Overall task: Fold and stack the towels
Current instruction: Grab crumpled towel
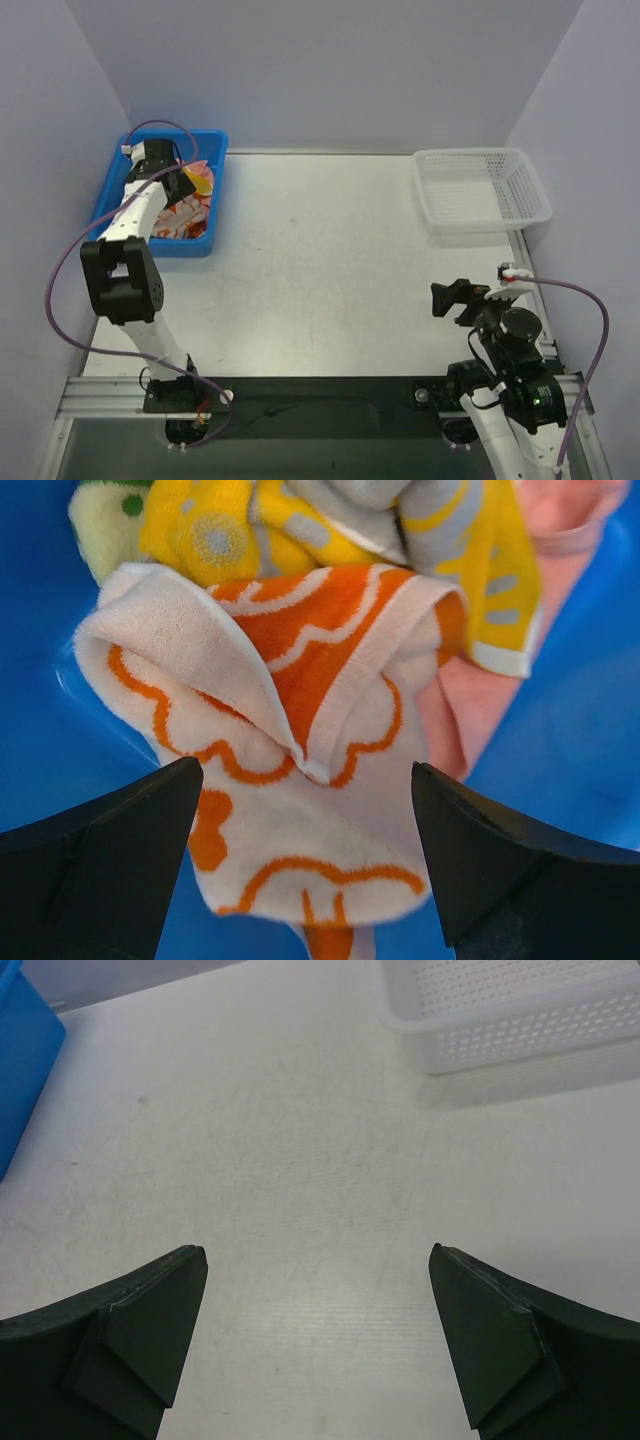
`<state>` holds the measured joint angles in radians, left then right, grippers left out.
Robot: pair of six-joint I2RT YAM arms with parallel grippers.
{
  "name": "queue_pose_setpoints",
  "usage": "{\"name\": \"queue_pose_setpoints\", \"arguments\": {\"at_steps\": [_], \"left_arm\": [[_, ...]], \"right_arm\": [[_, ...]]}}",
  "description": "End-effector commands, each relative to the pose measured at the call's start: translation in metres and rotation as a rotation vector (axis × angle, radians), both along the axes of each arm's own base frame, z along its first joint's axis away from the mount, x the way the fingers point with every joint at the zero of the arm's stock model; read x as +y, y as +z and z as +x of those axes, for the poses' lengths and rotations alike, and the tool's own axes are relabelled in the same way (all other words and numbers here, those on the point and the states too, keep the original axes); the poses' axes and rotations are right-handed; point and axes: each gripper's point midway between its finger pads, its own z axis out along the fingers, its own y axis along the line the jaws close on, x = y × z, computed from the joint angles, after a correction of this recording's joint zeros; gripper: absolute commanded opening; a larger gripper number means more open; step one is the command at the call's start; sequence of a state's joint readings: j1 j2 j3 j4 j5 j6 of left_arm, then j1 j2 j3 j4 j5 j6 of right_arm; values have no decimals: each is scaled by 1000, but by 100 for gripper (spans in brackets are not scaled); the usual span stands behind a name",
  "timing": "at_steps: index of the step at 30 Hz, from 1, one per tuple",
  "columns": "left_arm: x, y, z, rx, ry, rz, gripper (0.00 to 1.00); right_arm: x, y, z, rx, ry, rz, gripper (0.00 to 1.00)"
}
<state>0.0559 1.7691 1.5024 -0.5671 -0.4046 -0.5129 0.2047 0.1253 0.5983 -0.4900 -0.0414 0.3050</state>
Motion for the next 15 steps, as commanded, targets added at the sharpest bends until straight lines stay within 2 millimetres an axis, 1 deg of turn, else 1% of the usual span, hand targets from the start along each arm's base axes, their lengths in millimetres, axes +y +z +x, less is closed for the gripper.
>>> {"name": "queue_pose_setpoints", "arguments": {"at_steps": [1, 4, 5, 7, 8, 9, 11, 12, 14, 15], "left_arm": [[5, -30, 3, 92, 52, -67, 98], [7, -53, -3, 147, 75, -72, 97], [7, -57, -5, 155, 81, -75, 96], [7, -68, -9, 177, 81, -75, 90], [8, -72, -11, 184, 79, -75, 85], [8, -74, -11, 187, 73, -76, 66], [8, -72, -12, 186, 59, -66, 16], [9, -68, -12, 181, 53, -59, 0], [11, -44, -12, 138, 39, -27, 0], [15, -22, -13, 101, 34, 5, 0]], "right_arm": [[2, -1, 5, 46, -1, 1, 100], [3, -7, 7, 101, -2, -6, 100], [3, -8, 7, 110, 0, -6, 100], [6, -12, 7, 146, 19, -12, 100], [7, -12, 7, 152, 25, -12, 100], [8, -13, 7, 161, 30, -15, 100], [9, -13, 6, 161, 34, -17, 100], [8, -12, 6, 156, 32, -16, 100], [7, -11, 5, 148, 26, -16, 100], [7, -10, 4, 138, 27, -15, 100]]}}
